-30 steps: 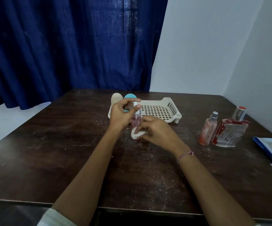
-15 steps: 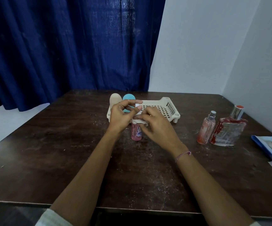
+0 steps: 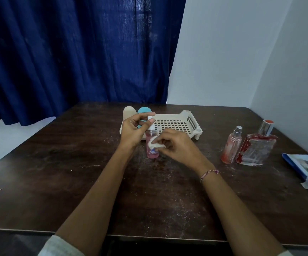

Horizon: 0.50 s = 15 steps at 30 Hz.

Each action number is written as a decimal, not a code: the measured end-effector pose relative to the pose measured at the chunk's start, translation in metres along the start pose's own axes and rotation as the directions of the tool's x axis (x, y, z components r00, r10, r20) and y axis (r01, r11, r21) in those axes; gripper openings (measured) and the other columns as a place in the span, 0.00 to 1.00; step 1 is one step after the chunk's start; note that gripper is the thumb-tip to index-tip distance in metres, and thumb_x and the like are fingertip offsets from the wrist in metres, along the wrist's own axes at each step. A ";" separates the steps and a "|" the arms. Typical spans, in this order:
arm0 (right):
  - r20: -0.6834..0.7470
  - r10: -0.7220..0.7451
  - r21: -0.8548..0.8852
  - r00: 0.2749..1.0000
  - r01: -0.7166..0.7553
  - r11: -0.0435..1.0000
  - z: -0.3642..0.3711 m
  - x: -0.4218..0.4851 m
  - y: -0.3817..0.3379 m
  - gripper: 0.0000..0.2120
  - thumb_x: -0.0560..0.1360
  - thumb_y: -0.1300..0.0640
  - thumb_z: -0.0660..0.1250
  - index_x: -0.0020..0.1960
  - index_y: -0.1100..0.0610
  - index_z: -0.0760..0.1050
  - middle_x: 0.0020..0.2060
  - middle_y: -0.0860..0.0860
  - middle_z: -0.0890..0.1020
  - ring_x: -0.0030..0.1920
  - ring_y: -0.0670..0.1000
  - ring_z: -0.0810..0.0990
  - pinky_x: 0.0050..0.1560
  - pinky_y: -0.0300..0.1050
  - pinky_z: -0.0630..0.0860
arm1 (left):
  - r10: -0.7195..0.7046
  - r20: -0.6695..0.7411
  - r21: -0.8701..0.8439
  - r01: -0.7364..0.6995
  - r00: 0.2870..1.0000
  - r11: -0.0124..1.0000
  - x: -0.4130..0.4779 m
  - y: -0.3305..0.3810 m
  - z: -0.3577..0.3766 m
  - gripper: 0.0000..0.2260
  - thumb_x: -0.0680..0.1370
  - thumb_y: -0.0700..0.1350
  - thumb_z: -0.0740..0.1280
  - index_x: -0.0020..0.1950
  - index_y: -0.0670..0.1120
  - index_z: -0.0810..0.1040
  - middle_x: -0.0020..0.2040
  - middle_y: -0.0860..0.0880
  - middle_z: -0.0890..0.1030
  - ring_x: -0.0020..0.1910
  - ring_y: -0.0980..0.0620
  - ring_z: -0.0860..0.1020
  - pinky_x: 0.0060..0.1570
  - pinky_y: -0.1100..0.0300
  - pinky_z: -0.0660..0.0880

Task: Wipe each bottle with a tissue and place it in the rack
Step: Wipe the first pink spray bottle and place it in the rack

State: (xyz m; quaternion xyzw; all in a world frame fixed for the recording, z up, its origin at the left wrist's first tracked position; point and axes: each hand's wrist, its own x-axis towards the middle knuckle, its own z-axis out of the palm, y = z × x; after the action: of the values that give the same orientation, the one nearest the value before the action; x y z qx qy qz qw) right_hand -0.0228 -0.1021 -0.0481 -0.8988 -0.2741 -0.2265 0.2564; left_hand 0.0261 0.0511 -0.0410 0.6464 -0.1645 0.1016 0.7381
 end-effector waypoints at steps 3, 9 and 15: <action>0.193 0.029 0.002 0.981 -0.029 1.000 -0.001 -0.001 0.000 0.12 0.68 0.60 0.74 0.51 0.56 0.81 0.44 0.48 0.80 0.39 0.40 0.74 0.43 0.34 0.75 | -0.033 -0.005 -0.007 0.033 0.999 0.999 0.000 0.000 0.000 0.07 0.75 0.37 0.69 0.52 0.44 0.80 0.47 0.48 0.83 0.44 0.58 0.83 0.39 0.65 0.79; 0.136 0.010 -0.061 0.991 -0.002 0.998 0.001 0.000 -0.008 0.12 0.69 0.61 0.72 0.52 0.57 0.80 0.48 0.51 0.80 0.44 0.43 0.75 0.48 0.39 0.75 | -0.039 0.010 -0.016 0.039 0.999 0.999 -0.001 -0.001 0.001 0.07 0.76 0.38 0.68 0.52 0.47 0.80 0.50 0.46 0.83 0.48 0.55 0.82 0.41 0.64 0.80; -0.069 0.033 -0.051 0.997 -0.037 0.998 -0.001 0.002 -0.008 0.10 0.70 0.62 0.72 0.51 0.57 0.80 0.46 0.48 0.77 0.44 0.43 0.74 0.46 0.34 0.71 | -0.001 0.056 0.011 0.000 0.998 1.000 0.000 -0.003 0.002 0.08 0.77 0.39 0.67 0.54 0.46 0.80 0.53 0.44 0.82 0.53 0.50 0.80 0.45 0.64 0.78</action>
State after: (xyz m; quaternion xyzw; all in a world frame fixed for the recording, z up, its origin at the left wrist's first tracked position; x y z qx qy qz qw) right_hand -0.0263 -0.0960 -0.0435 -0.9016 -0.2435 -0.2595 0.2461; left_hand 0.0273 0.0486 -0.0436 0.6529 -0.1847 0.0840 0.7297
